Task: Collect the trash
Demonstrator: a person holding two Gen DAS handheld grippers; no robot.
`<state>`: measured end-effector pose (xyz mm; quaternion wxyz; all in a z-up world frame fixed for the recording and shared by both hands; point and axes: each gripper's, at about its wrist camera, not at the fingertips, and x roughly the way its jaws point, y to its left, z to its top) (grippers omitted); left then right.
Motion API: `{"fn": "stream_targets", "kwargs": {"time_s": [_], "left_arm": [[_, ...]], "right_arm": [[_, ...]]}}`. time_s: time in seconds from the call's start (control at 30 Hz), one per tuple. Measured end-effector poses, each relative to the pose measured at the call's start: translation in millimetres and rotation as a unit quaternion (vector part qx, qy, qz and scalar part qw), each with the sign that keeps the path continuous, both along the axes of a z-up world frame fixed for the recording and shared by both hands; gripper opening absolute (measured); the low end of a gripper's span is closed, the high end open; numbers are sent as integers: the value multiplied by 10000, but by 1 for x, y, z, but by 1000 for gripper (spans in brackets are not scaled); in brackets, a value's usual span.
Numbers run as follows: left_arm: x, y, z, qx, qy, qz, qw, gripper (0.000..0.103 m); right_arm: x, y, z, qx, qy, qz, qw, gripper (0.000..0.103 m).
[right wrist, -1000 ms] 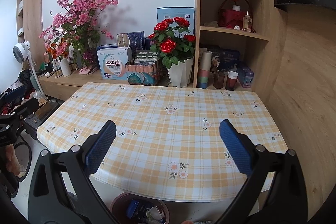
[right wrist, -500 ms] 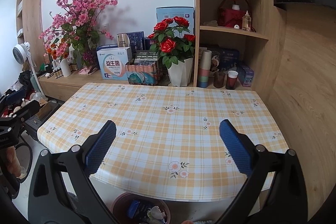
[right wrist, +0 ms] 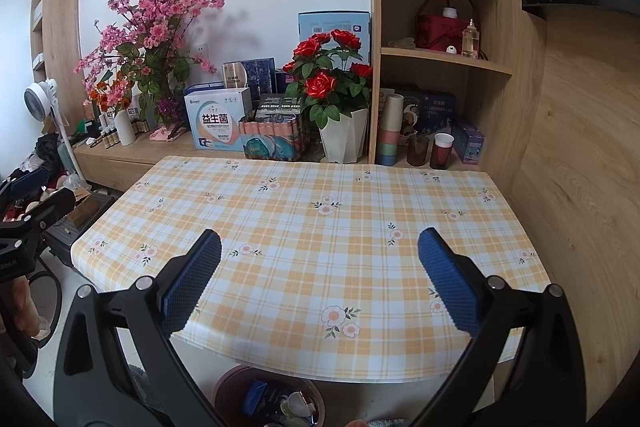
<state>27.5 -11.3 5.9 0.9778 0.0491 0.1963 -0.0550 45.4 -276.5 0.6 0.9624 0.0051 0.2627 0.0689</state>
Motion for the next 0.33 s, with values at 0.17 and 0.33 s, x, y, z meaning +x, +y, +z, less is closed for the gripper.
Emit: {"fn": "stream_targets", "kwargs": {"time_s": [0.17, 0.33], "left_arm": [[1, 0, -1, 25, 23, 26, 10000, 97], [0, 1, -1, 57, 22, 59, 10000, 97]], "right_arm": [[-1, 1, -2, 5, 21, -1, 10000, 97], [-1, 2, -4, -16, 29, -9, 10000, 97]]}}
